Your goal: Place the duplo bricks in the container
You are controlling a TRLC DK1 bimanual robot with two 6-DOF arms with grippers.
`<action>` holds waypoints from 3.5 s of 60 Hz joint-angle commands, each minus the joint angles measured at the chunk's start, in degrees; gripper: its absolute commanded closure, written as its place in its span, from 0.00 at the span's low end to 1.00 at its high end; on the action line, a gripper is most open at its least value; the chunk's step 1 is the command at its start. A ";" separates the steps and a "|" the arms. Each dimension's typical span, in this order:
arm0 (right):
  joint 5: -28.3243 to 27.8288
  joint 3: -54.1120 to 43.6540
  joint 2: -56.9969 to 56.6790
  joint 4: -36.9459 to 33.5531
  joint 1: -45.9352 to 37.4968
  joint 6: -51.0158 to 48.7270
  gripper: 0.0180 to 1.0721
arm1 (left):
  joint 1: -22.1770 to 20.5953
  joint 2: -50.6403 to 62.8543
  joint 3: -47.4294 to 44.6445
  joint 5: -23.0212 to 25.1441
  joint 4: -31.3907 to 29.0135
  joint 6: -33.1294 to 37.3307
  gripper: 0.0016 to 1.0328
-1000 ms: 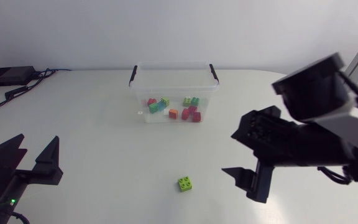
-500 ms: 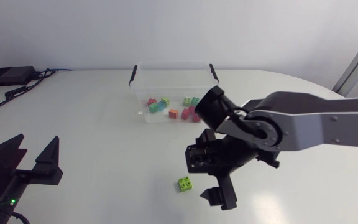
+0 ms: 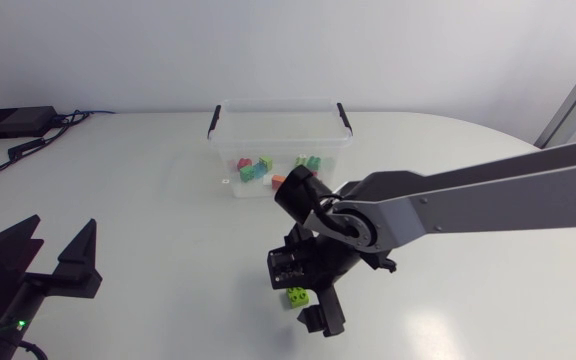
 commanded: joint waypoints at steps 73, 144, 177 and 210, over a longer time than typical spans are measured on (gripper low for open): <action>0.64 4.68 -7.18 0.07 -6.49 8.77 0.74 | -0.79 -0.58 -0.93 1.05 -0.34 0.88 0.04; 26.30 23.93 1.79 32.86 -16.69 38.91 0.74 | -0.26 -0.58 -1.02 1.05 -0.17 0.88 0.04; 25.07 30.00 4.95 22.75 -17.83 41.99 0.04 | -0.26 -0.58 -1.02 1.05 -0.17 0.88 0.04; 40.98 26.39 -19.13 10.36 -27.76 42.43 0.04 | -0.26 -0.58 -1.02 1.05 -0.17 0.88 0.04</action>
